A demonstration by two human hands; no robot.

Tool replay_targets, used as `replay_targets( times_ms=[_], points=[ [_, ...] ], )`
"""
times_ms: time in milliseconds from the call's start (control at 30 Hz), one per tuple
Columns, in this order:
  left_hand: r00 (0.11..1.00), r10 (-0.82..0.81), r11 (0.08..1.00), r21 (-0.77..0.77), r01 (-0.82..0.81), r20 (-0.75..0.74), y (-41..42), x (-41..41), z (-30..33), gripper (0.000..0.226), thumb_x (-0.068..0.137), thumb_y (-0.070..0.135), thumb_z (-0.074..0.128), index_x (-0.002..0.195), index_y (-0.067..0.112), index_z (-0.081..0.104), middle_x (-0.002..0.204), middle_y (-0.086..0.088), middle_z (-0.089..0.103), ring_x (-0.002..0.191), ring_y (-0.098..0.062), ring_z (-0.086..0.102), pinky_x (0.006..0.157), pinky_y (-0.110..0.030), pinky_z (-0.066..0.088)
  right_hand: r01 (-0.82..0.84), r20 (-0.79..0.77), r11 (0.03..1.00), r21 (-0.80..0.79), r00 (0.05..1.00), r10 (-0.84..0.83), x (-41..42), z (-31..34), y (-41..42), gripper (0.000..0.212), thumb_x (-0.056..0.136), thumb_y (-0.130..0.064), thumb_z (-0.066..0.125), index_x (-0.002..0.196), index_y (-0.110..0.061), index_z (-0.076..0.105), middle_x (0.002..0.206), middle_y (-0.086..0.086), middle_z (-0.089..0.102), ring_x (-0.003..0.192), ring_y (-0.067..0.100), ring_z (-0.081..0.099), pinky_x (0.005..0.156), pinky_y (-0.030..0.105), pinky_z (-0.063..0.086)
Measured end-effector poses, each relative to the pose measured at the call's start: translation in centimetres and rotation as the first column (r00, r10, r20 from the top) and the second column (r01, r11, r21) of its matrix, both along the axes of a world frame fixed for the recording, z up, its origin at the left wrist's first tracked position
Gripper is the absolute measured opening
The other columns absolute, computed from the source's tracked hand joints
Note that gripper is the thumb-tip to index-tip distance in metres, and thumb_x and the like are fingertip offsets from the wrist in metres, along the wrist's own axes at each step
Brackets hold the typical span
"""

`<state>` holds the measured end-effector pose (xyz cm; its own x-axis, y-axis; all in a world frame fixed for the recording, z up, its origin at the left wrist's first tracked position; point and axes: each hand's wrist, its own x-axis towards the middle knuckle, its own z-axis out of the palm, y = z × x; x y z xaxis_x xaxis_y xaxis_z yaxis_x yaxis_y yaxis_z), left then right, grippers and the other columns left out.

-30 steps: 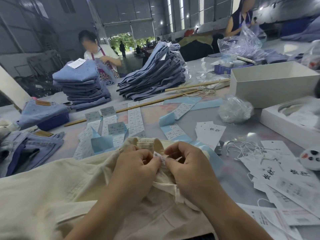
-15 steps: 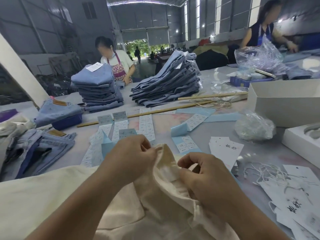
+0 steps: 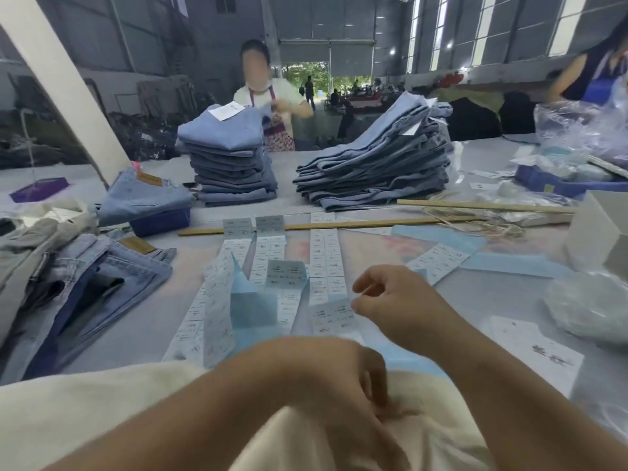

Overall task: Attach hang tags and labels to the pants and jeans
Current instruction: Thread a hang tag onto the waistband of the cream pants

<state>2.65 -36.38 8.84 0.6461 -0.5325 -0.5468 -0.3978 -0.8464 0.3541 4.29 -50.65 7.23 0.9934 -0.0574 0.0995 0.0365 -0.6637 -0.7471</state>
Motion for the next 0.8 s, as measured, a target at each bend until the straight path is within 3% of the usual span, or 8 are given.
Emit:
replay_targets(
  times_ms=[100, 167, 267, 300, 367, 433, 600, 800],
  points=[
    [1.0, -0.013, 1.0, -0.018, 0.013, -0.011, -1.0, 1.5, -3.7, 0.031, 0.096, 0.049, 0.044, 0.109, 0.025, 0.056, 0.117, -0.001, 0.059, 0.114, -0.014, 0.054, 0.09, -0.012, 0.033, -0.014, -0.124, 0.993, -0.117, 0.992, 0.0, 3.4, -3.0, 1.5, 0.008, 0.083, -0.017, 0.062, 0.08, -0.024, 0.062, 0.086, -0.007, 0.064, 0.076, 0.009, 0.06, 0.061, 0.023, 0.047],
    [0.984, -0.045, 0.997, -0.073, 0.032, -0.175, -1.0, 3.6, -4.1, 0.031, 0.1, 0.04, 0.052, 0.113, 0.014, 0.063, 0.114, -0.007, 0.06, 0.098, -0.011, 0.056, 0.07, 0.001, 0.031, -0.076, -0.282, 0.966, -0.248, 0.959, 0.003, 4.8, -5.3, 1.8, 0.007, 0.082, -0.017, 0.058, 0.083, -0.018, 0.065, 0.085, -0.004, 0.064, 0.077, 0.014, 0.06, 0.064, 0.026, 0.049],
    [0.883, 0.091, 0.976, -0.133, -0.17, -0.461, 0.2, 7.3, -3.3, 0.014, 0.09, 0.033, 0.069, 0.085, 0.02, 0.068, 0.083, 0.004, 0.063, 0.071, -0.009, 0.057, 0.064, -0.015, 0.048, -0.191, -0.503, 0.907, -0.375, 0.864, -0.026, 5.5, -8.2, 1.7, 0.017, 0.083, -0.021, 0.06, 0.098, -0.012, 0.064, 0.087, 0.002, 0.059, 0.074, 0.017, 0.053, 0.056, 0.023, 0.038],
    [0.91, 0.138, 0.975, -0.105, -0.194, -0.392, 0.7, 8.4, -3.8, 0.013, 0.091, 0.03, 0.068, 0.087, 0.018, 0.067, 0.081, 0.004, 0.064, 0.069, -0.01, 0.058, 0.063, -0.02, 0.05, -0.186, -0.533, 0.901, -0.391, 0.844, -0.056, 5.4, -8.9, 1.5, 0.019, 0.083, -0.021, 0.062, 0.1, -0.012, 0.063, 0.089, 0.003, 0.059, 0.075, 0.017, 0.052, 0.054, 0.022, 0.035],
    [0.976, 0.215, 0.976, -0.038, -0.214, 0.017, 1.0, 10.6, -6.5, 0.011, 0.093, 0.024, 0.06, 0.095, 0.014, 0.065, 0.088, 0.001, 0.066, 0.076, -0.015, 0.061, 0.065, -0.024, 0.051, -0.124, -0.532, 0.905, -0.407, 0.837, -0.125, 5.2, -9.7, 1.1, 0.008, 0.081, -0.017, 0.062, 0.087, -0.016, 0.057, 0.083, -0.001, 0.056, 0.071, 0.014, 0.052, 0.05, 0.022, 0.033],
    [0.885, 0.325, 0.946, -0.11, -0.306, 0.334, 1.2, 11.1, -9.8, 0.007, 0.094, 0.02, 0.052, 0.091, 0.02, 0.059, 0.099, 0.0, 0.065, 0.085, -0.019, 0.06, 0.069, -0.028, 0.048, -0.079, -0.505, 0.905, -0.418, 0.848, -0.159, 5.3, -10.1, 0.9, 0.013, 0.081, -0.014, 0.057, 0.076, -0.018, 0.047, 0.082, -0.001, 0.05, 0.07, 0.013, 0.049, 0.051, 0.024, 0.033],
    [0.815, 0.395, 0.918, -0.209, -0.336, 0.424, 1.5, 11.7, -14.7, 0.009, 0.092, 0.033, 0.055, 0.099, 0.028, 0.057, 0.109, 0.005, 0.059, 0.095, -0.016, 0.055, 0.072, -0.028, 0.04, -0.087, -0.486, 0.893, -0.441, 0.86, -0.157, 6.2, -10.4, 1.3, 0.017, 0.09, -0.013, 0.045, 0.106, -0.015, 0.051, 0.121, 0.008, 0.048, 0.109, 0.026, 0.049, 0.08, 0.027, 0.039],
    [0.859, 0.209, 0.978, -0.117, -0.174, 0.468, 1.1, 12.4, -15.6, 0.046, 0.088, 0.05, 0.056, 0.132, 0.036, 0.054, 0.13, 0.005, 0.047, 0.118, -0.02, 0.043, 0.102, -0.035, 0.038, -0.085, -0.447, 0.837, -0.54, 0.872, -0.199, 7.0, -11.2, 0.8, 0.032, 0.096, -0.027, 0.044, 0.124, -0.015, 0.051, 0.127, 0.01, 0.042, 0.119, 0.03, 0.041, 0.099, 0.037, 0.037]
  ],
)
